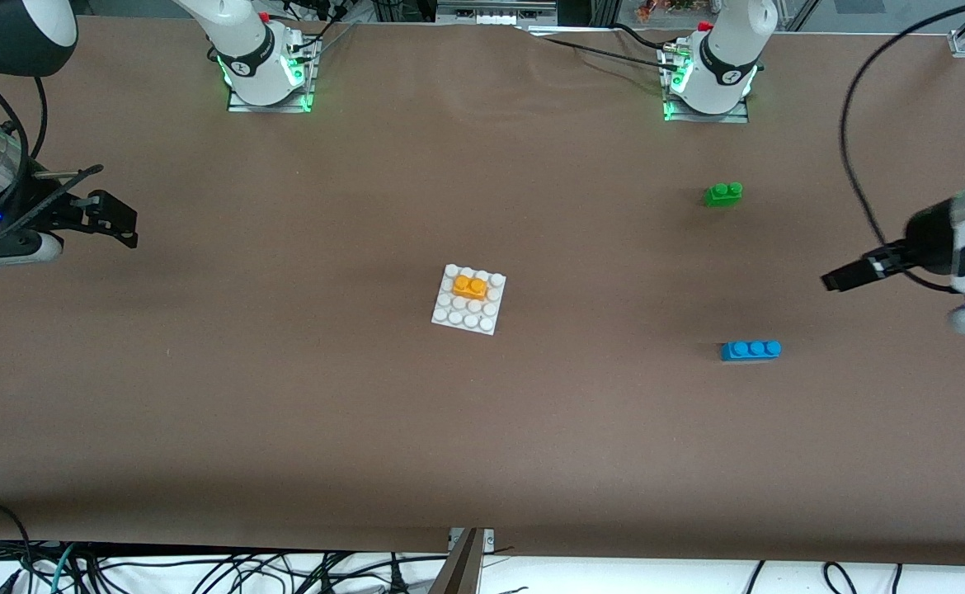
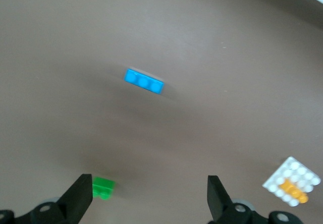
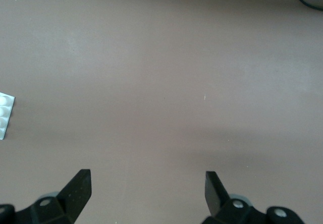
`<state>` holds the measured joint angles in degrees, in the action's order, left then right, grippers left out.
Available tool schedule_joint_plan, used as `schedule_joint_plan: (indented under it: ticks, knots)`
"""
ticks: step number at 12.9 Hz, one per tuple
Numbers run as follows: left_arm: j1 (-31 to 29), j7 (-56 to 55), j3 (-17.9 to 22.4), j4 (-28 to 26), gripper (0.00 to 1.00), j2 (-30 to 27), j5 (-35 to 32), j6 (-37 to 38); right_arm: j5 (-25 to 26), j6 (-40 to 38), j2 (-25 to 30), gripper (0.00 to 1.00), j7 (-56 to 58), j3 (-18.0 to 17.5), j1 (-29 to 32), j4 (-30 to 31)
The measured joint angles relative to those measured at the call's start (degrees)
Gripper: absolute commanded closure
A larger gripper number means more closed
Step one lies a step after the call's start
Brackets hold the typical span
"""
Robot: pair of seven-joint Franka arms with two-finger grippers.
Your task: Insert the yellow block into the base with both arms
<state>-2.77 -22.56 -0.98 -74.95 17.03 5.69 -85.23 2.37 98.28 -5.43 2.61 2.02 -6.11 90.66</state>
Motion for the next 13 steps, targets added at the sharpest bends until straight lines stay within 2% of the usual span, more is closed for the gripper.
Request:
schedule_joint_plan:
  ticks: [2,3,5,7,9,13]
  knots:
    - [-1.47,1.83,-0.09,-1.4,0.0,-0.65,0.01,-0.16,0.0,0.0,0.0,0.0,0.0,0.0,0.0,0.0]
    - [-1.43,1.85,-0.37,-3.74,0.0,-1.61,0.01,-1.79,0.0,0.0,0.0,0.0,0.0,0.0,0.0,0.0]
    - [-1.27,1.85,-1.01,-13.46,0.0,-6.04,0.01,-10.85,0.0,0.0,0.0,0.0,0.0,0.0,0.0,0.0]
    - [-1.24,2.26,-1.23,-21.35,0.0,-10.51,0.01,-15.31,0.0,0.0,0.0,0.0,0.0,0.0,0.0,0.0]
    - [-1.26,2.67,-1.18,-23.16,0.0,-12.36,0.01,-16.25,0.0,0.0,0.0,0.0,0.0,0.0,0.0,0.0]
    - [-1.34,2.75,-0.76,-22.45,0.0,-12.49,0.01,-16.91,0.0,0.0,0.0,0.0,0.0,0.0,0.0,0.0]
